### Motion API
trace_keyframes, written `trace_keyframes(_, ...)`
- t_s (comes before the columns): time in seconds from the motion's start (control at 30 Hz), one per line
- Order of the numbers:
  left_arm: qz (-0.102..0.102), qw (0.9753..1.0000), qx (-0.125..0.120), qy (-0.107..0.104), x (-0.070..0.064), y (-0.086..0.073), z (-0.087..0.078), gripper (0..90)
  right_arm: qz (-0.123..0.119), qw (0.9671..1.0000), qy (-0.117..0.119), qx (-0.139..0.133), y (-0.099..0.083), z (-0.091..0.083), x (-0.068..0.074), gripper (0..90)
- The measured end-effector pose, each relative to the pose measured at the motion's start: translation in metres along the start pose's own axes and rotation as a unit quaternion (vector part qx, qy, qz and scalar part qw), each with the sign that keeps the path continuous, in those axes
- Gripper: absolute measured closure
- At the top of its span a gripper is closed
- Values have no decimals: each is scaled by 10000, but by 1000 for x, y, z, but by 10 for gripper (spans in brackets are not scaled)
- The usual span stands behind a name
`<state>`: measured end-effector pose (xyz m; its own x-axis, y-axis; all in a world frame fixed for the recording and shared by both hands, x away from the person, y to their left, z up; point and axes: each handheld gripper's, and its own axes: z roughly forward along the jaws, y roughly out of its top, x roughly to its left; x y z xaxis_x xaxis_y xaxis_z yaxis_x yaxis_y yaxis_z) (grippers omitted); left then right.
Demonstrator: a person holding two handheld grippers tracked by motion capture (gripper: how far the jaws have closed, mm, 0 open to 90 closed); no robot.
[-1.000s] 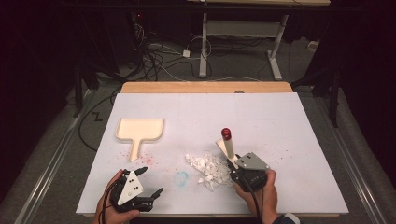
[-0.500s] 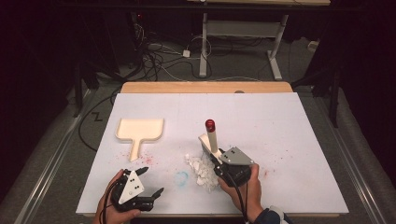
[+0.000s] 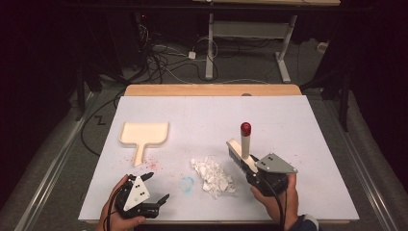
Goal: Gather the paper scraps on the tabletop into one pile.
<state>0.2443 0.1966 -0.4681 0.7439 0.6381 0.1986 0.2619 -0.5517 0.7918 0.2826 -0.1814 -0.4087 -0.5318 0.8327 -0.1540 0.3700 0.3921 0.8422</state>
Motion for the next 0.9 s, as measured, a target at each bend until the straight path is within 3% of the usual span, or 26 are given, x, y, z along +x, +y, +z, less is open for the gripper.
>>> trace_keyframes(0.17,40,10000,-6,-1,0,0,0,164,20,9996,166,235,-15,-14,-2,677)
trace_keyframes(0.27,16,10000,-12,-45,0,1,1,164,-11,9994,214,276,-24,-14,5,678)
trace_keyframes(0.33,5,10000,-13,-45,0,1,2,165,5,9994,276,232,-25,-9,15,677)
trace_keyframes(0.43,28,10000,1,-92,-1,2,3,166,-156,9994,264,183,-22,3,39,676)
trace_keyframes(0.5,35,9999,13,-114,-1,2,4,166,-279,9996,6,7,-22,12,55,674)
trace_keyframes(0.53,51,9999,25,-126,-2,2,4,165,-217,9997,87,-21,-21,17,59,673)
trace_keyframes(0.6,10,9998,40,-178,-2,1,4,166,-131,9998,0,-140,-20,25,68,666)
trace_keyframes(0.7,-3,9998,42,-195,-1,0,4,166,7,9997,-80,-243,-15,34,71,664)
trace_keyframes(0.9,19,9998,65,-212,-2,1,5,166,280,9980,-155,-546,-5,38,62,675)
